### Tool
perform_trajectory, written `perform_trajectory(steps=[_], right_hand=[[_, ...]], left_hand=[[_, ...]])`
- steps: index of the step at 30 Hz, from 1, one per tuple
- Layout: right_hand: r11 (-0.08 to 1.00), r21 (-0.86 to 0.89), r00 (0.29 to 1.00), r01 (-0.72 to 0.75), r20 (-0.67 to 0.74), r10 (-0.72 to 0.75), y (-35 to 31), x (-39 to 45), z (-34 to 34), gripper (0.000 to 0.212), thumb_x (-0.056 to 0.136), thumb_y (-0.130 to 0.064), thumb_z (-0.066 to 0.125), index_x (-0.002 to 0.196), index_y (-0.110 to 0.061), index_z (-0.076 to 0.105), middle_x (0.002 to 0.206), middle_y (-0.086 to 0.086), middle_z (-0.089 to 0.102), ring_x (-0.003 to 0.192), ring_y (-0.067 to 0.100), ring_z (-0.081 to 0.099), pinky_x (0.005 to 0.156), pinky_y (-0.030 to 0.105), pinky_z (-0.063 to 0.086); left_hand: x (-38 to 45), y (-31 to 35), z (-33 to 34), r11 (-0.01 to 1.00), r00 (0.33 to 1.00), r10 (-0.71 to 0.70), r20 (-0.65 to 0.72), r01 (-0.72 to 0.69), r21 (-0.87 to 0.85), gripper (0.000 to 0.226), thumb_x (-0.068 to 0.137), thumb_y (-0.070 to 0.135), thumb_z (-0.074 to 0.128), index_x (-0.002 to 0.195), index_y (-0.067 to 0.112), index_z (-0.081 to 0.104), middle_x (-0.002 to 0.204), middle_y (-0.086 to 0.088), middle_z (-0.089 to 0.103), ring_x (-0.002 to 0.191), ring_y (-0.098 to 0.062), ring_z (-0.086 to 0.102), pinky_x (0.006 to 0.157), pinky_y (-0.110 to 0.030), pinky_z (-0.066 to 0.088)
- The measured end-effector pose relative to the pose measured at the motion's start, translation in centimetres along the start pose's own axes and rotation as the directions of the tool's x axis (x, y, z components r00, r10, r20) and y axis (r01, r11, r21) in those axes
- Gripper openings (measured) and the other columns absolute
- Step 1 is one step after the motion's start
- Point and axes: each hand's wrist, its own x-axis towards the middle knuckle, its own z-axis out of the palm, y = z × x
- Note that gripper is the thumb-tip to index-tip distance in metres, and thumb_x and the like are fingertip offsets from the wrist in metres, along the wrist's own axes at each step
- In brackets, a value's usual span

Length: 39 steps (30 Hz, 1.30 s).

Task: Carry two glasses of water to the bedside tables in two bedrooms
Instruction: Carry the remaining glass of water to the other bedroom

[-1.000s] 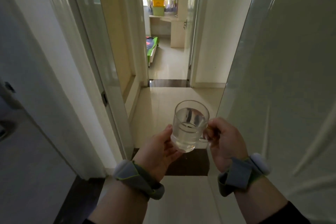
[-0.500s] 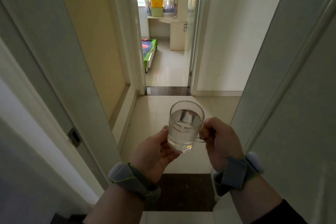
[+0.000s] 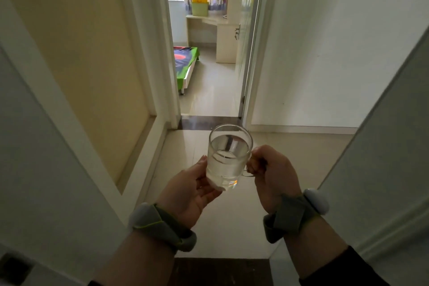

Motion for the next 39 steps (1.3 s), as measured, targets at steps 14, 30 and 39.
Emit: perform_trajectory(steps=[14,30,39], right_hand=[[0.959,0.228,0.962,-0.168,-0.176,0.210,2.0,22.1,4.7,0.054,0.082,-0.002,0.043,0.032,-0.020,0.043,0.039,-0.009,0.038,0.053,0.017,0.033,0.062,0.038,0.032],[0.930,0.295,0.961,-0.218,-0.101,0.257,7.2,52.8,2.7,0.050,0.078,-0.002,0.046,0.032,-0.021,0.039,0.038,-0.005,0.035,0.047,0.013,0.034,0.062,0.034,0.033],[0.946,0.245,0.969,-0.212,-0.076,0.237,12.1,69.2,4.8,0.041,0.072,-0.012,0.049,0.031,-0.018,0.043,0.038,-0.007,0.037,0.051,0.017,0.031,0.059,0.035,0.031]], left_hand=[[21.0,13.1,2.4,0.998,0.998,-0.040,0.051,0.037,0.053,0.039,0.091,0.037,0.051,0.114,0.007,0.059,0.105,-0.016,0.070,0.094,-0.029,0.068,0.070,-0.036,0.056],[47.0,25.4,11.0,1.000,1.000,-0.003,-0.003,0.003,0.024,0.041,0.092,0.037,0.050,0.117,0.006,0.059,0.102,-0.014,0.069,0.089,-0.027,0.067,0.074,-0.036,0.054],[62.1,33.5,12.0,0.997,0.999,0.014,-0.035,-0.011,0.073,0.037,0.091,0.035,0.052,0.112,0.006,0.060,0.102,-0.013,0.066,0.091,-0.027,0.063,0.074,-0.036,0.054]])
